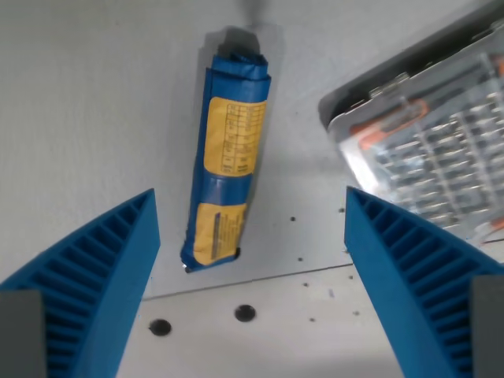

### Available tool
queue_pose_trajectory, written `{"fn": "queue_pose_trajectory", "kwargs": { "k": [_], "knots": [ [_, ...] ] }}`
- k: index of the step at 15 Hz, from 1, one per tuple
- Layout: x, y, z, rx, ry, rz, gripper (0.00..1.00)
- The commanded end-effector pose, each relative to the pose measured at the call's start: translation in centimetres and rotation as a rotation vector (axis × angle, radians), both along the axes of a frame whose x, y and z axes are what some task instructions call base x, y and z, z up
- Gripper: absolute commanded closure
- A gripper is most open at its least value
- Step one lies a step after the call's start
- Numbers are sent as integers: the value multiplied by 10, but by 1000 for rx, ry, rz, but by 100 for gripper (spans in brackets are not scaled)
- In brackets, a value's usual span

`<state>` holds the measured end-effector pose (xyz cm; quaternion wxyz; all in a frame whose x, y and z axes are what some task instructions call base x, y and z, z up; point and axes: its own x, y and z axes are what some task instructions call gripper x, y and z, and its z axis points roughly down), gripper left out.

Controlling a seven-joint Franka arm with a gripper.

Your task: Move above the blue bag

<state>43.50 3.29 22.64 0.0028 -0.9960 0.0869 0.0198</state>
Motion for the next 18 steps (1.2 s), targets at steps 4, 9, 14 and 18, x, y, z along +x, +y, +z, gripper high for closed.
{"fn": "queue_pose_trajectory", "kwargs": {
  "k": [4,9,14,18],
  "knots": [
    [-11,11,-30,4,-91,-176,0],
    [-18,18,-55,9,-89,-204,0],
    [-24,22,-73,13,-82,-212,0],
    [-28,24,-82,15,-85,-210,0]
  ]
}}
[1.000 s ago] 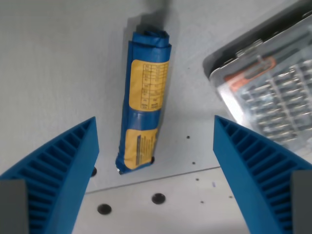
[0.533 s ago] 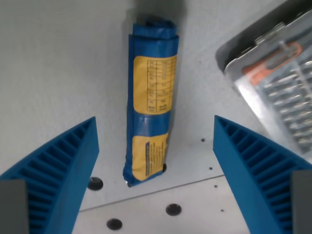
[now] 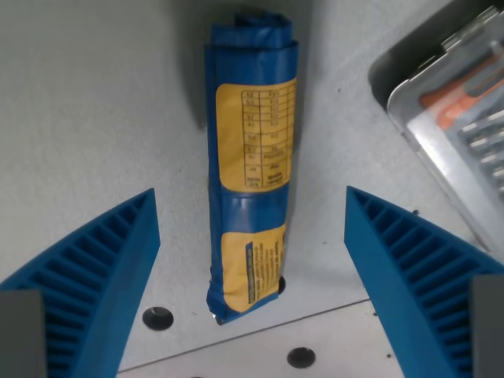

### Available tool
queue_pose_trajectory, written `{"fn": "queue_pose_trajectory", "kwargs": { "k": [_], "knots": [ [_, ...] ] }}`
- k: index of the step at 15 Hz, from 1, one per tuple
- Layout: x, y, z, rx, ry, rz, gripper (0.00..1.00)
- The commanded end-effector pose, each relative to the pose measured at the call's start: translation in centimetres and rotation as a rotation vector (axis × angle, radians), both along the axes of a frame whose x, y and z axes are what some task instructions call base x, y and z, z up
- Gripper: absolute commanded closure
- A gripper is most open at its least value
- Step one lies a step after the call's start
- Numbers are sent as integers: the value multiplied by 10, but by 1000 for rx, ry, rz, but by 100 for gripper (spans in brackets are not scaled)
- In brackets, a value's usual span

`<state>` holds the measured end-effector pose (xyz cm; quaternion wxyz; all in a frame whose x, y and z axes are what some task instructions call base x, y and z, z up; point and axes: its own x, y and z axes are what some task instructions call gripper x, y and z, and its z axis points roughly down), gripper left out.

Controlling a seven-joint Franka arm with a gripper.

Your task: Move above the blue bag

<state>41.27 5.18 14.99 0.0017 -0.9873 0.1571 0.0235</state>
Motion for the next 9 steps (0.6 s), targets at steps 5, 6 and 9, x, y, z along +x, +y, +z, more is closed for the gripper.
{"fn": "queue_pose_trajectory", "kwargs": {
  "k": [5,6,9],
  "knots": [
    [-10,6,-11,12,-99,-57,0],
    [-10,6,-11,11,-99,-55,0],
    [-11,6,-12,11,-98,-50,0]
  ]
}}
